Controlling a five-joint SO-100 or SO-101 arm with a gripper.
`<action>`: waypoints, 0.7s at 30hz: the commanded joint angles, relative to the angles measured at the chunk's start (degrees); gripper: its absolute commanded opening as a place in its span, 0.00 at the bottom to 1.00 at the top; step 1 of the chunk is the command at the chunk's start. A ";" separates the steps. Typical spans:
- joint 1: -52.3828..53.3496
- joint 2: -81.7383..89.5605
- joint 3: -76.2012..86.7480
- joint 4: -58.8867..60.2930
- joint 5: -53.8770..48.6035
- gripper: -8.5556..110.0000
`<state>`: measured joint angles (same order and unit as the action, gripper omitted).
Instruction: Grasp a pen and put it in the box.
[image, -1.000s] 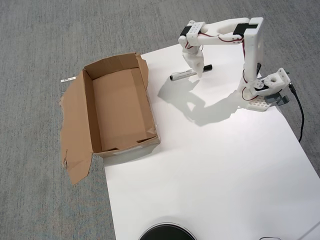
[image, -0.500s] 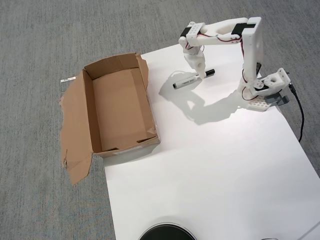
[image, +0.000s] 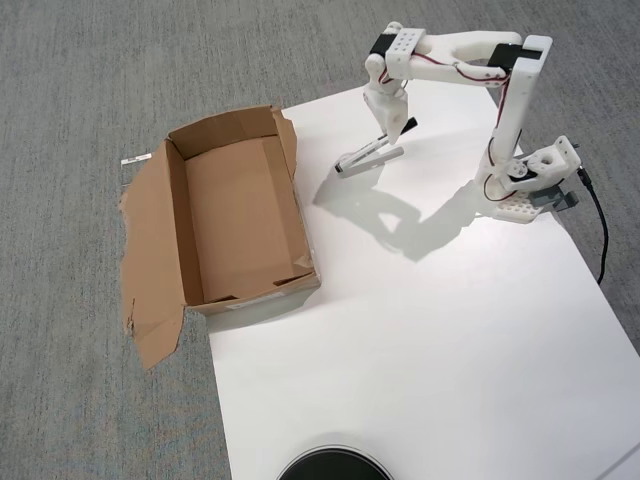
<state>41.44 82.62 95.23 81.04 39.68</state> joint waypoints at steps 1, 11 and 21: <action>0.22 11.43 -0.92 0.53 0.13 0.08; -5.23 23.03 -1.01 0.53 0.48 0.08; -13.93 27.69 -4.97 -0.26 0.66 0.08</action>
<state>29.31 107.49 94.44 81.39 39.86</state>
